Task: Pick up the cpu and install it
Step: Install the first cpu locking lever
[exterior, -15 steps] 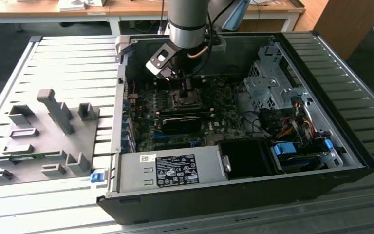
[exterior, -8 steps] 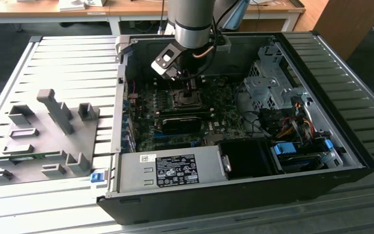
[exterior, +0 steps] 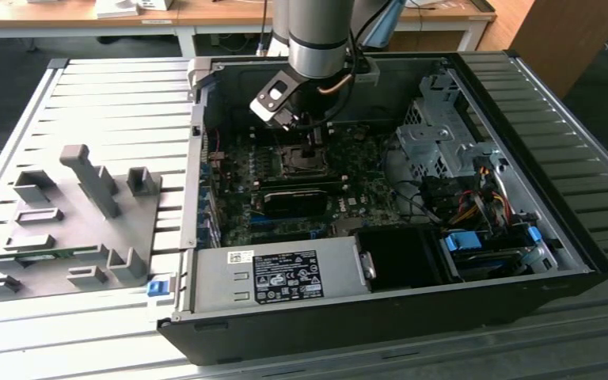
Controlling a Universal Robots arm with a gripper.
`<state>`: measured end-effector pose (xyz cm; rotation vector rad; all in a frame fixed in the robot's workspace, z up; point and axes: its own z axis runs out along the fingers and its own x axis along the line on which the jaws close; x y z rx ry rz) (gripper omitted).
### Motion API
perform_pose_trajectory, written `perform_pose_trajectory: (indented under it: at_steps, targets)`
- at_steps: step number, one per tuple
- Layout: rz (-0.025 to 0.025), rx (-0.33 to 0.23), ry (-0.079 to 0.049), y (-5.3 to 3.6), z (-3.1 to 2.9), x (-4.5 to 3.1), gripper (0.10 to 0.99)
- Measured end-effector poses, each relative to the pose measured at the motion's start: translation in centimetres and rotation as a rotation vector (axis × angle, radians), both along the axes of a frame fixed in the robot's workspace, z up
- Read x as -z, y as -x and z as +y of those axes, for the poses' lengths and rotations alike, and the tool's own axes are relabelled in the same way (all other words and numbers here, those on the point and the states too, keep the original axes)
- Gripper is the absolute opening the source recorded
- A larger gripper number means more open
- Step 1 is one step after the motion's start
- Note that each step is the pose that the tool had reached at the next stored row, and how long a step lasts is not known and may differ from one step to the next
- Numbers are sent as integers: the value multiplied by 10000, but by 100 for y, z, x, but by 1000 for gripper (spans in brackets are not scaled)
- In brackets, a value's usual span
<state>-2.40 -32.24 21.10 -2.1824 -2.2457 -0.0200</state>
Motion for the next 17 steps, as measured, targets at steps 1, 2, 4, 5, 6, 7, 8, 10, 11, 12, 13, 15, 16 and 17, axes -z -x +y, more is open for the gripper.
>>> perform_pose_trajectory:
  at_steps: [1, 2, 4, 5, 6, 7, 8, 10, 11, 12, 13, 15, 16, 17]
  targets:
    - [0, 1, 0, 0, 0, 0, 106]
    - [0, 1, 0, 0, 0, 0, 106]
    - [1, 1, 1, -1, 1, -3, 106]
    - [0, 0, 0, -1, 1, -5, 106]
    - [-1, 0, -1, -1, 0, -5, 106]
    - [0, 1, -1, 0, 0, -7, 106]
    - [0, 0, 0, -1, 0, -9, 106]
    - [0, 0, 0, -1, 0, -12, 106]
    - [1, 1, 2, -1, 0, -15, 106]
    - [1, 0, 2, 0, 0, -19, 106]
    - [1, 1, 1, 0, 0, -24, 106]
    - [0, 0, 0, -1, 0, -31, 106]
    - [0, 0, -1, -1, 0, -33, 106]
    - [-1, 0, -1, -1, 0, -35, 106]
